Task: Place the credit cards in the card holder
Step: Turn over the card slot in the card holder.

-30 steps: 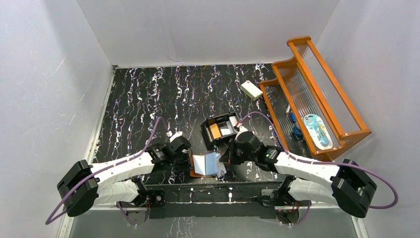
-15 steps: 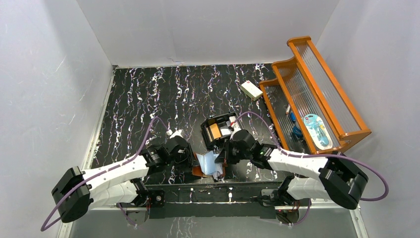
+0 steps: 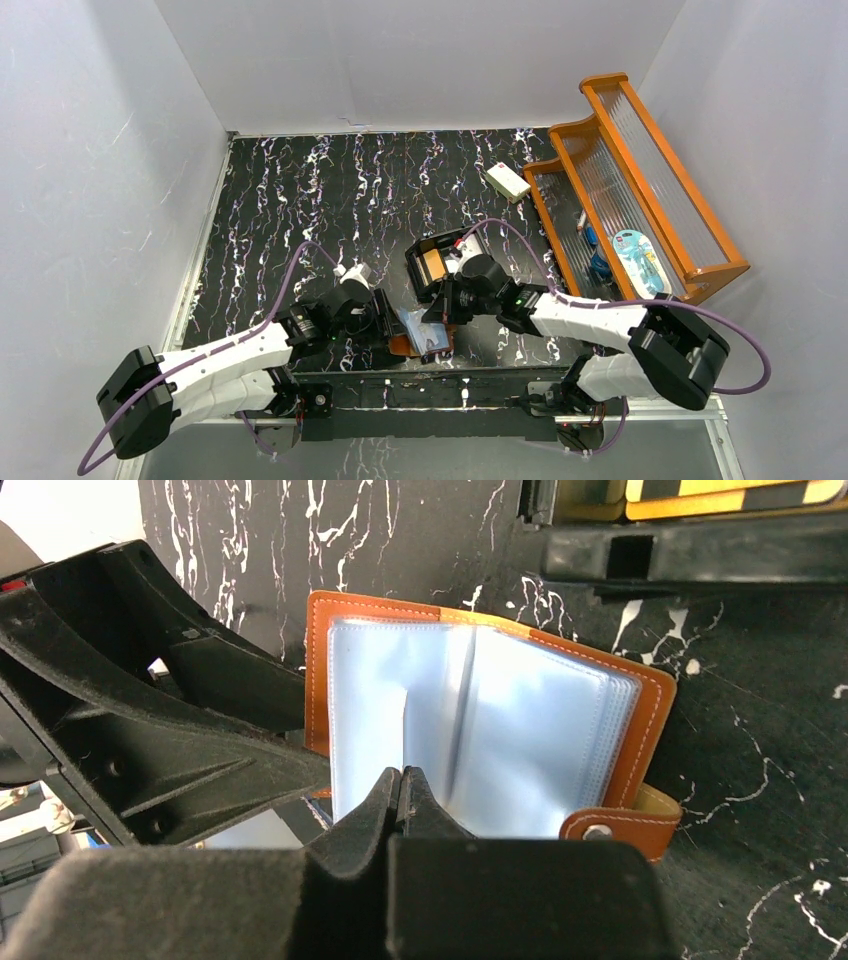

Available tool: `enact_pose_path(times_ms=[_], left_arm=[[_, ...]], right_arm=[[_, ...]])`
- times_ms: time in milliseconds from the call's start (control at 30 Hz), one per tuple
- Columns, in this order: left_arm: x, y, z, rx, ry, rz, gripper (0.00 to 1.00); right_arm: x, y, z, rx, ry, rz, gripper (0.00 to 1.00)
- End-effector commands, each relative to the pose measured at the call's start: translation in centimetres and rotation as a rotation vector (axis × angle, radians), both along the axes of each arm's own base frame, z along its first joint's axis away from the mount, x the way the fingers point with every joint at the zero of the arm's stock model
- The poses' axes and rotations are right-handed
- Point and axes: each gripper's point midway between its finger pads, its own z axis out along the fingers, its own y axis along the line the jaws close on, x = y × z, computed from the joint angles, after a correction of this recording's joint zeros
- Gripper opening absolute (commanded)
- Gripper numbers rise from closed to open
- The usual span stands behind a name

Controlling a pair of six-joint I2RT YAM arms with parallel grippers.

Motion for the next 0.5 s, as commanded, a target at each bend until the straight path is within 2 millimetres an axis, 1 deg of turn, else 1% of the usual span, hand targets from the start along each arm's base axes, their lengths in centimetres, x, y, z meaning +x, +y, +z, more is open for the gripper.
enact_pose_path(times_ms=[0, 167, 233, 300, 367, 467], left_arm=[[0.4, -0.7, 1.1, -0.037, -0.031, -0.013, 0.51], [0.5, -1.1, 2.0, -0.068, -0.059, -0.033, 0.52], [0.5, -1.2, 2.4, -0.081, -0.071, -0.039, 0.53], [0.5, -1.2, 2.8, -0.089, -0.084, -0.044, 0.54], [0.5, -1.2, 2.8, -0.089, -0.089, -0.048, 0.55], [0.5, -0.9, 2.1, -0.059, -0.075, -0.045, 0.55]], right_arm=[[1.0, 2.2, 2.9, 0.092, -0.038, 0.019, 0.0], [0.7, 2.4, 2.1, 0.076, -0.018, 0.033, 0.0], [0.5, 2.1, 1.4, 0.046, 0.004, 0.025, 0.0], [0.5, 2.1, 1.2, 0.035, 0.011, 0.027, 0.0], [0.3, 2.2, 1.4, 0.046, 0.002, 0.034, 0.0], [0.4, 2.0, 1.6, 0.04, -0.012, 0.027, 0.0]])
